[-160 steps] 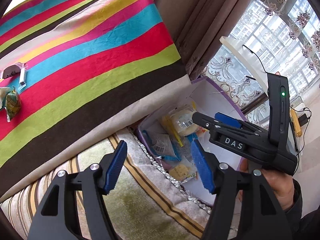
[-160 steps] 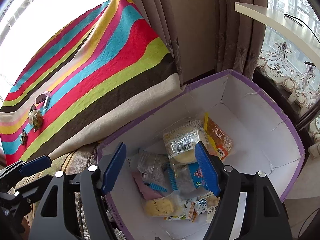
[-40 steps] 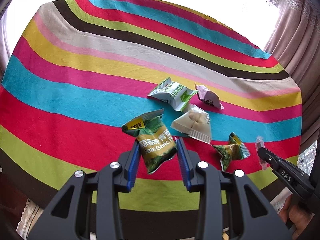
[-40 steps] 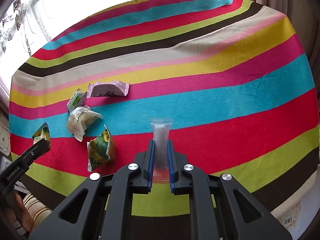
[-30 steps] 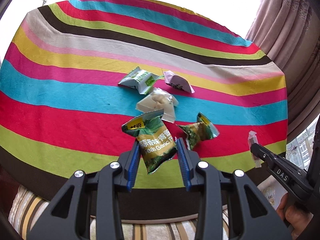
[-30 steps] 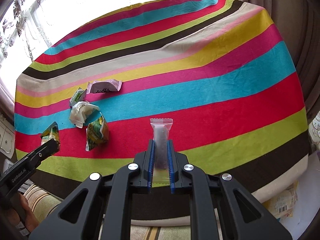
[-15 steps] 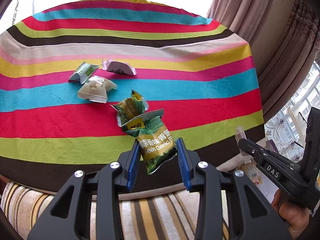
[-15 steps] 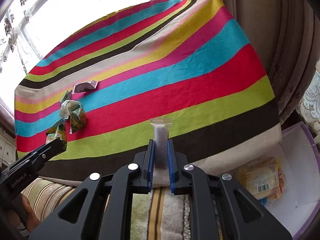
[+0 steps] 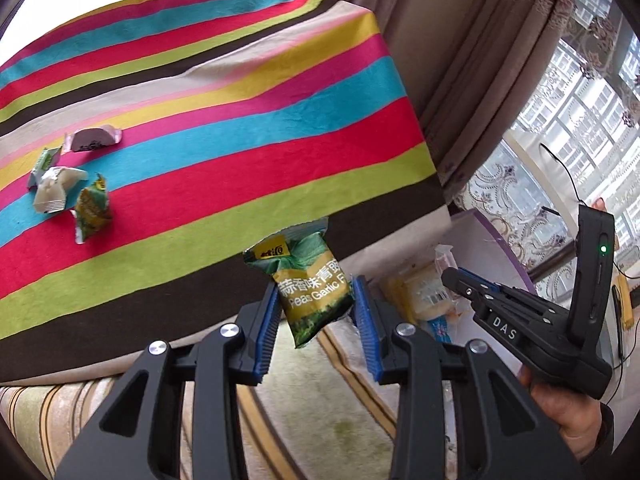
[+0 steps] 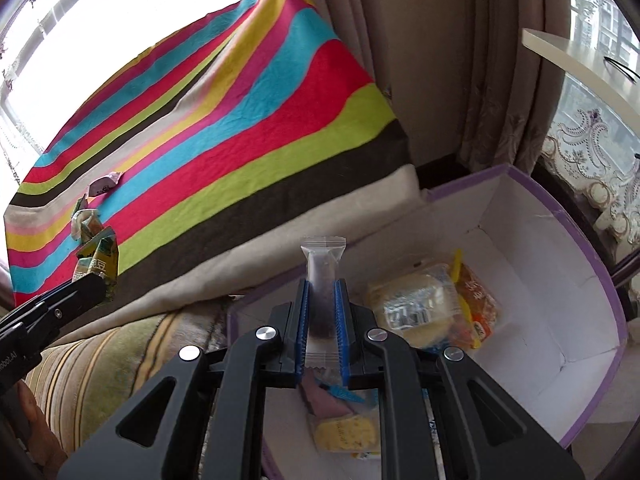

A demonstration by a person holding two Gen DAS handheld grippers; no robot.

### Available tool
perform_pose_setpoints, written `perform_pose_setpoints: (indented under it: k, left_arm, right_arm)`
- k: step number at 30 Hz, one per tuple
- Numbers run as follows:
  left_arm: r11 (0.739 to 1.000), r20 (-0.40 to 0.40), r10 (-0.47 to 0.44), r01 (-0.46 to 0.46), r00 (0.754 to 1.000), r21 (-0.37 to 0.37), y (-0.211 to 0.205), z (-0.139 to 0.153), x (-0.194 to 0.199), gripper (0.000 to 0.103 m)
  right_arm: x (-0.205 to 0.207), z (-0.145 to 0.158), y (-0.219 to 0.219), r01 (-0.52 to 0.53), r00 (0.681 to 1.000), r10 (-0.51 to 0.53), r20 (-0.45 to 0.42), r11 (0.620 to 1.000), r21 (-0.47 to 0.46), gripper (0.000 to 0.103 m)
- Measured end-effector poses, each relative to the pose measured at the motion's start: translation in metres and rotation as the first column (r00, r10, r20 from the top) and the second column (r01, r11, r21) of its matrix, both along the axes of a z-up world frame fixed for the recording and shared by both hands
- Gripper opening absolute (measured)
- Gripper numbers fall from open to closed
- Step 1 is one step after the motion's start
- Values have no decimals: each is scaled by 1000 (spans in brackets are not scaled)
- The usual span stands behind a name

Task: Organize snacks
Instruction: 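Carry both snacks to the box and open both grippers to drop them, then move both open grippers back over the remaining table snacks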

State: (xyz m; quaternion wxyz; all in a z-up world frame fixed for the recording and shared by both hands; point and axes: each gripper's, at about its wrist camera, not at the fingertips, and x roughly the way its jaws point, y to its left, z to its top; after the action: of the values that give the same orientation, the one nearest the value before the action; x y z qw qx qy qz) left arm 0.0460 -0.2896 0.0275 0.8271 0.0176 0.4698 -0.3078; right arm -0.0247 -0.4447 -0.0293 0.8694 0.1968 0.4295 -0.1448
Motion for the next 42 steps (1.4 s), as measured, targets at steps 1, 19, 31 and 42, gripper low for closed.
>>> perform_pose_setpoints:
  k: [1,19,31,42]
  left_arm:
    - [1000,-6,-20,20,1000,0,-7,-1,-3,36]
    - [981,-28,-194,194,981,-10,-50,-3,-37,54]
    - [987,-44,-161,159,986,-35,-40,-3,-32,60]
    - [998,-43,-46,43,998,-52,-8,-2,-12,64]
  right_arm:
    - [-6,-3,-5,13,1000,-13,-6,1000,1,13]
    - [-41,-17,-35,114,993,-113,-42,993,28,24]
    - [-28,-10,-23,98,994,-98,-45,995,3,70]
    - [0,7,12,11,999,-12,-36,1000,-19,81]
